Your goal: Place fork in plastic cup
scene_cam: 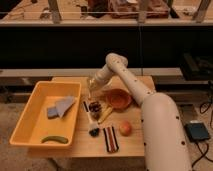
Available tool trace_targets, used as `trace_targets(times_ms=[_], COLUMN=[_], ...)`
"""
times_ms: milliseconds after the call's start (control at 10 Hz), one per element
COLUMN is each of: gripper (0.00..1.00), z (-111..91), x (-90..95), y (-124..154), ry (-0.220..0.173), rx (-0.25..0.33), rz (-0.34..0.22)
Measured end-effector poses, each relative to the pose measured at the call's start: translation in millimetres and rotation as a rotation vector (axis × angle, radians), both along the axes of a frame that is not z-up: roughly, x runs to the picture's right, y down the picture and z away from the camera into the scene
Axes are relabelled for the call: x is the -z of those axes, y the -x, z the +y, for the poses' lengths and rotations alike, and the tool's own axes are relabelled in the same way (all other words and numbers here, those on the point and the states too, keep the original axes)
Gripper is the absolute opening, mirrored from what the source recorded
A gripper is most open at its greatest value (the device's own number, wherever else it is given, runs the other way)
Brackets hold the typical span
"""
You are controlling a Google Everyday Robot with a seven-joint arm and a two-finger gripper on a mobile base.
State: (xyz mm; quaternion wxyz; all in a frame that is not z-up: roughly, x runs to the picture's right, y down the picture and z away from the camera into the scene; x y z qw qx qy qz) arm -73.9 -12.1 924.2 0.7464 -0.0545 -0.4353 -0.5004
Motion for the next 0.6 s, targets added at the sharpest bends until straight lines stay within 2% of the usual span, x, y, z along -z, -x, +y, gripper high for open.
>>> trace_targets(times_ms=[600], gripper=[0.0], z=[-23], x=[3.5], y=[-11], ry=[-0.009], rx=[-0.066], rz=[-0.002])
